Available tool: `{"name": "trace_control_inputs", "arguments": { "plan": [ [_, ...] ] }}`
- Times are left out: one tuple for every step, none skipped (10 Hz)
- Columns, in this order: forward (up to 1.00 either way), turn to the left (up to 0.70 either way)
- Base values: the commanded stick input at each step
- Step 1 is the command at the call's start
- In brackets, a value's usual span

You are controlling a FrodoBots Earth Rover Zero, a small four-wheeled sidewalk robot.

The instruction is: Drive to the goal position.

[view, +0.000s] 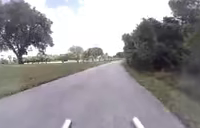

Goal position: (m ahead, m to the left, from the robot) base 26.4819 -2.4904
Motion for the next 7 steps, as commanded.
{"name": "trace_control_inputs", "arguments": {
  "plan": [
    [0.70,0.01],
    [0.70,0.01],
    [0.70,0.01],
    [0.70,0.01],
    [0.70,0.01],
    [0.70,0.01],
    [0.70,0.01]
  ]
}}
